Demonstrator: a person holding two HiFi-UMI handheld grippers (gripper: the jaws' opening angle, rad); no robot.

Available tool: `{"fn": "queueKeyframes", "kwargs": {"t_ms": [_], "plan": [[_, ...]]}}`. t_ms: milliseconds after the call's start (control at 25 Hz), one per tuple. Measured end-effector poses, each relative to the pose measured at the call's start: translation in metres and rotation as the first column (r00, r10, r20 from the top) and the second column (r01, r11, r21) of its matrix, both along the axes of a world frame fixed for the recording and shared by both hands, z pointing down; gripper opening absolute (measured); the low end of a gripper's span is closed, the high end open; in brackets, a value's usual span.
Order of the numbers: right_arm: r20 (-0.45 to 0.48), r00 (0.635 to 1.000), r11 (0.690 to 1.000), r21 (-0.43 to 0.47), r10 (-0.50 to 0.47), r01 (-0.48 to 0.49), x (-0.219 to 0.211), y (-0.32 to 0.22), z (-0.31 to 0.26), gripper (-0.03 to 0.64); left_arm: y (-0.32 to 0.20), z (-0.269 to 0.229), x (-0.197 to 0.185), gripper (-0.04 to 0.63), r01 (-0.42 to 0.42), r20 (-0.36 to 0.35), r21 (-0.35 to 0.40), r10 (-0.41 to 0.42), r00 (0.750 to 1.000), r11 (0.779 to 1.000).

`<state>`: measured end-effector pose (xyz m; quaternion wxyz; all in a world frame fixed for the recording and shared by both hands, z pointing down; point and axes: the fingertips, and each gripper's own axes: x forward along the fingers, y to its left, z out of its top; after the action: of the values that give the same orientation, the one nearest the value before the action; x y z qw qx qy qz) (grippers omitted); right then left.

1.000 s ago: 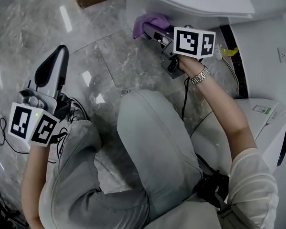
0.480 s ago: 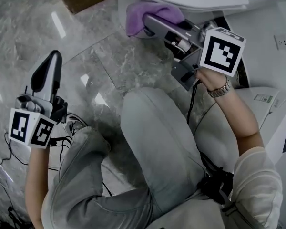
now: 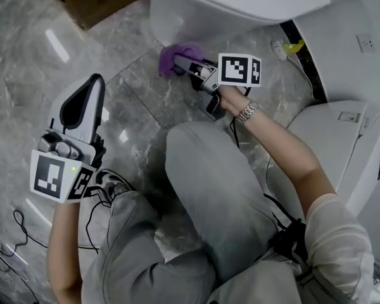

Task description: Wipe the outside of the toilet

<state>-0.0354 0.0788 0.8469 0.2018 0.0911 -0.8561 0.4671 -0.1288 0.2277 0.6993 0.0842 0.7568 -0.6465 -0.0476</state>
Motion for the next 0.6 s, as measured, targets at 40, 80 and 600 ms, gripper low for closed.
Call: {"fn": "queueKeyframes", "kwargs": {"t_ms": [40,80,600], "plan": [[0.002,0.998,0.997,-0.058,0.056,-0.056,-0.002,-0.005,0.015,0.13,-0.004,0.003,-0.004,0.005,-0.014,-0.004,0.005,0.014,1.0,1.0],[-0.002,0.994,0.988,-0.105,0.112,-0.111,-0.004,-0.009,0.028,0.13,-0.007,0.005,-0.008,0.005,-0.024,-0.005,0.01,0.024,1.0,1.0],[-0.082,0.839,0.786,-0.308,0.539,-0.535,-0.013,-0.051,0.113,0.13,-0.028,0.019,-0.063,0.005,-0.097,-0.007,0.078,0.098,0.995,0.992]]}}
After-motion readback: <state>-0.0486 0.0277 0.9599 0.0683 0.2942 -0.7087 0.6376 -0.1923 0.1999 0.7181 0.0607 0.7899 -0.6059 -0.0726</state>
